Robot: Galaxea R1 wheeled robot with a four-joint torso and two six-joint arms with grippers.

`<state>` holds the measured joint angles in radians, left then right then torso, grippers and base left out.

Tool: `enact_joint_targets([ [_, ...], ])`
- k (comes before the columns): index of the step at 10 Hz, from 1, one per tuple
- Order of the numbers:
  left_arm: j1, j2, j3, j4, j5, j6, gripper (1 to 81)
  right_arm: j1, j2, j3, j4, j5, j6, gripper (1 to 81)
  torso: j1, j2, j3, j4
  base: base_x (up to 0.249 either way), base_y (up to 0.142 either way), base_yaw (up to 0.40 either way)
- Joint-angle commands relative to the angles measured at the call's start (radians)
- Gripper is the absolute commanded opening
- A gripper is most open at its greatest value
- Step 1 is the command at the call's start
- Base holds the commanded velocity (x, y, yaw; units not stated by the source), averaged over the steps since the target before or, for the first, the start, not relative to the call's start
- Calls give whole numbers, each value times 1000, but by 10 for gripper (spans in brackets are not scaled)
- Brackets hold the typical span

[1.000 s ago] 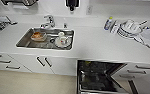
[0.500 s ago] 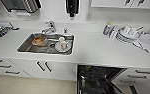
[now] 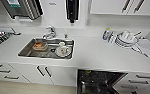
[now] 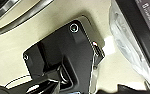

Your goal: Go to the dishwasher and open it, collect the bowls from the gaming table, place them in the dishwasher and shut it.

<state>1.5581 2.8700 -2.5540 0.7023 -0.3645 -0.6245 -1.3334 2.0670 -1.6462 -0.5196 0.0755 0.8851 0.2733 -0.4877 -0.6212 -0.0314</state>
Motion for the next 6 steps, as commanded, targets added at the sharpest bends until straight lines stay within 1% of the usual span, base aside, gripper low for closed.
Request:
enact_joint_targets([
  [1,23,-7,5,12,50,6,811,-65,38,-107,-23,59,-5,811,62,-97,0,0,0,0,0],
  [3,20,-4,5,15,50,9,811,-86,89,-153,-23,76,6,811,105,-165,0,0,0,0,0],
  [4,18,-4,5,16,50,9,811,-76,103,-159,-20,78,11,811,126,-199,1,0,0,0,0],
  [6,18,-10,5,17,50,11,811,-19,104,-158,-8,165,21,811,169,-267,1,0,0,0,0],
])
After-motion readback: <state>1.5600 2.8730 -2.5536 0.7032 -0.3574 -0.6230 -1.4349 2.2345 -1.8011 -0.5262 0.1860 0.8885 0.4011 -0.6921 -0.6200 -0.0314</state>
